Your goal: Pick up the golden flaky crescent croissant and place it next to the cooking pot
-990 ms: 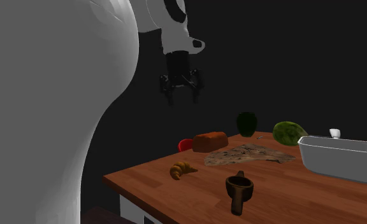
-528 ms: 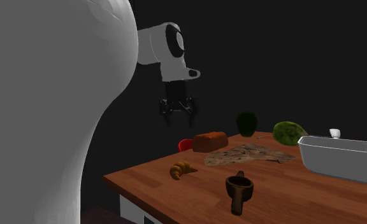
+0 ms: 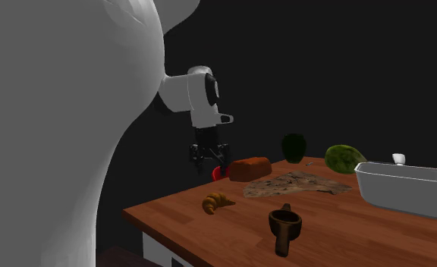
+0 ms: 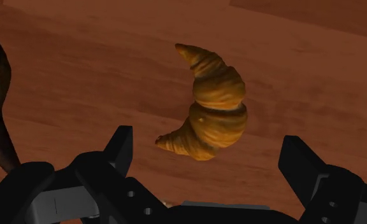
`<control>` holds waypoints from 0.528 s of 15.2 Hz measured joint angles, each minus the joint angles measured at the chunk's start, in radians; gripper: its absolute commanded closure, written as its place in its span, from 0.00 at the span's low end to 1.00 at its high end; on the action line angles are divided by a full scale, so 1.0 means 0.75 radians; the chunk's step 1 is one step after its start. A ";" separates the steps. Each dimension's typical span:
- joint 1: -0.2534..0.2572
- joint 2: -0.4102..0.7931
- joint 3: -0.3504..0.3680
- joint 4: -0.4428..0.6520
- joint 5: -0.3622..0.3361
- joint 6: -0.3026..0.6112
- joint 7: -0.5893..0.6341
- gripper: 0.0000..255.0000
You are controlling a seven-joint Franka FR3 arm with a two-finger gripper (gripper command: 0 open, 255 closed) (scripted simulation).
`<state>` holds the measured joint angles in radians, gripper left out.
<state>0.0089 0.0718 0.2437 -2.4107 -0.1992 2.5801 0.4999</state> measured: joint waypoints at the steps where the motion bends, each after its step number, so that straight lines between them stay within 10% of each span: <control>1: 0.005 0.052 -0.003 0.032 -0.028 0.016 0.032 0.00; 8: 0.053 0.289 -0.052 0.128 -0.175 0.140 0.180 0.00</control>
<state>0.0489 0.2884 0.2045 -2.3150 -0.3301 2.6854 0.6346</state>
